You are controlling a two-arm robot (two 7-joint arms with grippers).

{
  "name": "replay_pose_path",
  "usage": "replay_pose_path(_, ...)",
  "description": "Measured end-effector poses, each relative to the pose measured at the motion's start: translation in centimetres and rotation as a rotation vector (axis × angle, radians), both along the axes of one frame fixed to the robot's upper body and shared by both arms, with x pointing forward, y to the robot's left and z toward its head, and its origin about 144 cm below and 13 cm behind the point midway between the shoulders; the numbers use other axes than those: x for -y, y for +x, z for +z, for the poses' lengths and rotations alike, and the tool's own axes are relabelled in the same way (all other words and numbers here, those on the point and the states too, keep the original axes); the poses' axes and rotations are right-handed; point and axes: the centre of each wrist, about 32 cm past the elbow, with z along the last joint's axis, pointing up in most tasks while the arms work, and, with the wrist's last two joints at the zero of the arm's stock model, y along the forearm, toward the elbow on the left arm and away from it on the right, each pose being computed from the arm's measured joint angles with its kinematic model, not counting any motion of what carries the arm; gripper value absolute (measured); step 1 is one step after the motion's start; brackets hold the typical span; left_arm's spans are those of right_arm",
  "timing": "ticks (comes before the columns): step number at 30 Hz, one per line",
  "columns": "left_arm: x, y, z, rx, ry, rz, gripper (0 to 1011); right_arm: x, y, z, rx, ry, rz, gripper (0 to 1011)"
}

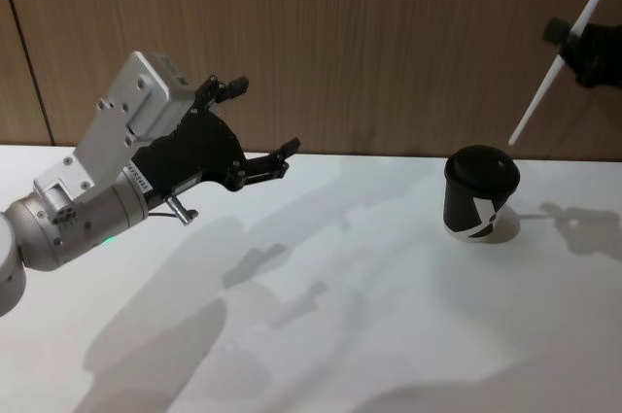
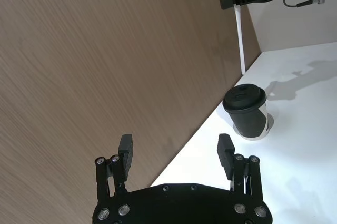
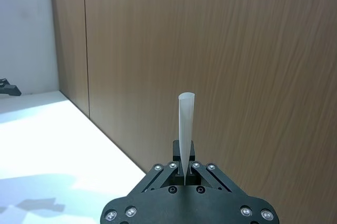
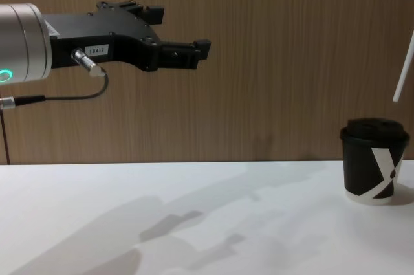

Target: Pick up the straw with one hand, pass it to the other hand, and insert it into the cup.

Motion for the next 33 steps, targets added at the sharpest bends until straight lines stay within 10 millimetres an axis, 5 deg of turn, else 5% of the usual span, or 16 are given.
replay_pose_path(33,0.0,0.0,0.0,0.000,0.000,0.000,1003,-0.1,1.3,-1.4,-0.058,0.005,0.009,1)
